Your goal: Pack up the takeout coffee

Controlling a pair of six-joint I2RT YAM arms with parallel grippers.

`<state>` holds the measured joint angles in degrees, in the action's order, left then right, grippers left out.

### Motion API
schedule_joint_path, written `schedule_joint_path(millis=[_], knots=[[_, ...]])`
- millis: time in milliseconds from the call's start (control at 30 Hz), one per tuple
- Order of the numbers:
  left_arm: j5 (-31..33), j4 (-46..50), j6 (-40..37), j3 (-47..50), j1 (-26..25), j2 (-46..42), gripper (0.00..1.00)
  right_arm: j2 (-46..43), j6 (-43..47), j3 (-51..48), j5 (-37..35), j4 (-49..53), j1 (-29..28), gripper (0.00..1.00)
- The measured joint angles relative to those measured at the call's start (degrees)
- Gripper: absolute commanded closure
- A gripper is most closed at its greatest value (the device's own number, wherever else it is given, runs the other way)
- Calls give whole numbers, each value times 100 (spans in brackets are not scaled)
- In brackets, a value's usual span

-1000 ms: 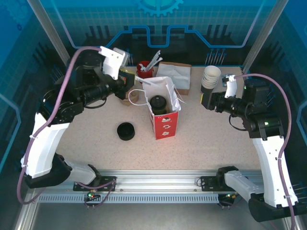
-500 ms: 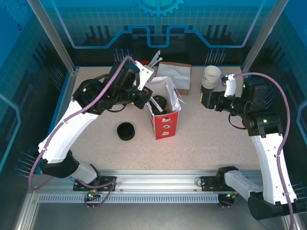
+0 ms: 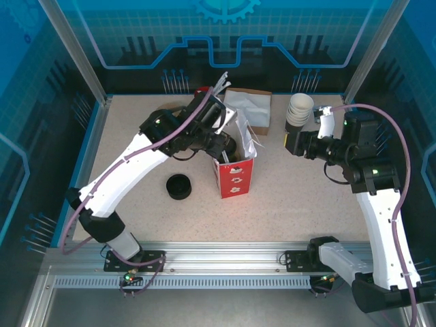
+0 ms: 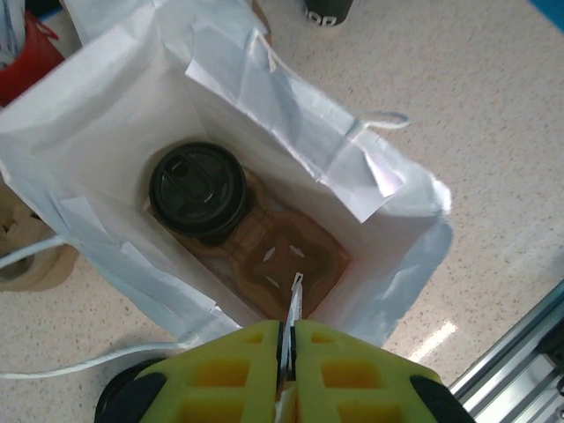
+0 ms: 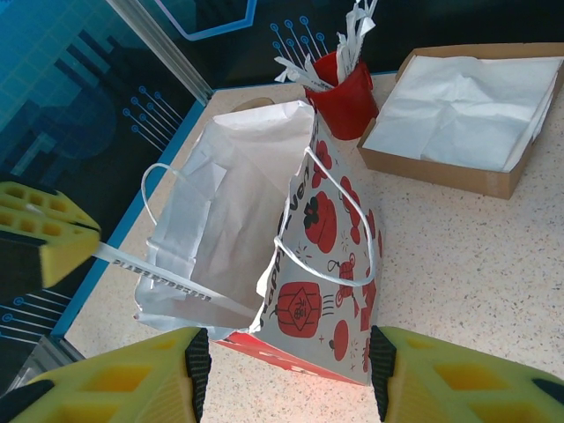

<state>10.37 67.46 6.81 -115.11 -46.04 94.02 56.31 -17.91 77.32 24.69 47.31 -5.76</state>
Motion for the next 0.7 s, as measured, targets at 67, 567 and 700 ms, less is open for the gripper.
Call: schedule_joint_path(millis=[67, 567, 700], knots=[[26, -35, 74, 155, 0, 42, 89, 2, 0, -31, 9, 0, 11, 46], [61, -922, 691, 1482, 0, 63, 74, 7, -55, -376, 111, -160, 20, 46], [105, -1016, 776, 1521, 2, -63, 64, 52, -199, -492, 138, -304, 20, 46]])
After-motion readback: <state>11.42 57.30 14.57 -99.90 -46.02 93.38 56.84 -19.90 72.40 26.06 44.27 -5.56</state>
